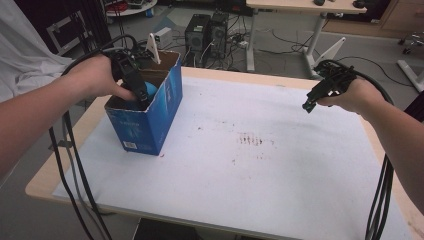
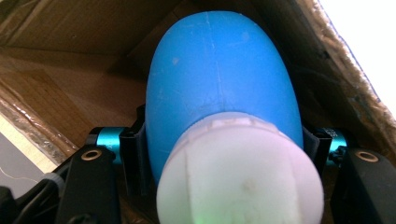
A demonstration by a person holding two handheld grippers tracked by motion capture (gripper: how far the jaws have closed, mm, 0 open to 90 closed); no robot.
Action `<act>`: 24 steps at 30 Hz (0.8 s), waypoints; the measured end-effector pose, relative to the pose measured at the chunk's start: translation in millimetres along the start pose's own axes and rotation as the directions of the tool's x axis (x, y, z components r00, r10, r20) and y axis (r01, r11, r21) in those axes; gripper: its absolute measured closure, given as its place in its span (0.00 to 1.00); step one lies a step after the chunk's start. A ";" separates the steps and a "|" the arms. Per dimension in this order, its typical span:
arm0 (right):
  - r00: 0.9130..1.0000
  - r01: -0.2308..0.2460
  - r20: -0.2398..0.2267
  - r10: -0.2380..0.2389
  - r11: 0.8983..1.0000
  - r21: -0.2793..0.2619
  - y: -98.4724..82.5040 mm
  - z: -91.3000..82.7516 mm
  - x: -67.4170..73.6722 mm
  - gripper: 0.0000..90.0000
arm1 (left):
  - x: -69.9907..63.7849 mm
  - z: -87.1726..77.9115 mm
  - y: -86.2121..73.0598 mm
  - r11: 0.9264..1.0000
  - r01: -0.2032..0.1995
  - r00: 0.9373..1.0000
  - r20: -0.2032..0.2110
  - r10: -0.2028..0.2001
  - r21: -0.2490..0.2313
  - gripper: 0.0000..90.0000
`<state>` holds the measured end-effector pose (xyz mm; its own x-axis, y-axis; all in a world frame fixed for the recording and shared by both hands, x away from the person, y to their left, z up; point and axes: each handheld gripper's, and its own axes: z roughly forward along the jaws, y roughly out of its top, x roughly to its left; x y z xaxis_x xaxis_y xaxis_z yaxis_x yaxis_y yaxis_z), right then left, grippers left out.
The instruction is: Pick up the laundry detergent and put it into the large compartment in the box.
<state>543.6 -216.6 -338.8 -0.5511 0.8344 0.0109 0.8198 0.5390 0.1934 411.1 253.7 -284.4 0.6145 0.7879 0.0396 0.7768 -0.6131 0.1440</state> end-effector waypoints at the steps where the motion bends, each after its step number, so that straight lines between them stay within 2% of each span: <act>1: 1.000 -0.004 -0.003 0.004 1.000 -0.003 -0.1 -0.1 -0.1 0.15 | 0.2 0.3 -0.1 1.000 0.002 1.000 -0.001 -0.002 0.003 0.40; 24: 1.000 -0.007 -0.004 0.007 1.000 -0.007 -0.5 -1.0 -0.5 0.15 | -1.0 1.2 0.4 1.000 -0.002 1.000 0.002 0.002 0.007 0.37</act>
<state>543.3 -217.3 -337.9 -0.5460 0.8376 0.0161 0.8225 0.5322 0.2007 411.0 252.6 -285.6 0.6161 0.7868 0.0382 0.7767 -0.6148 0.1370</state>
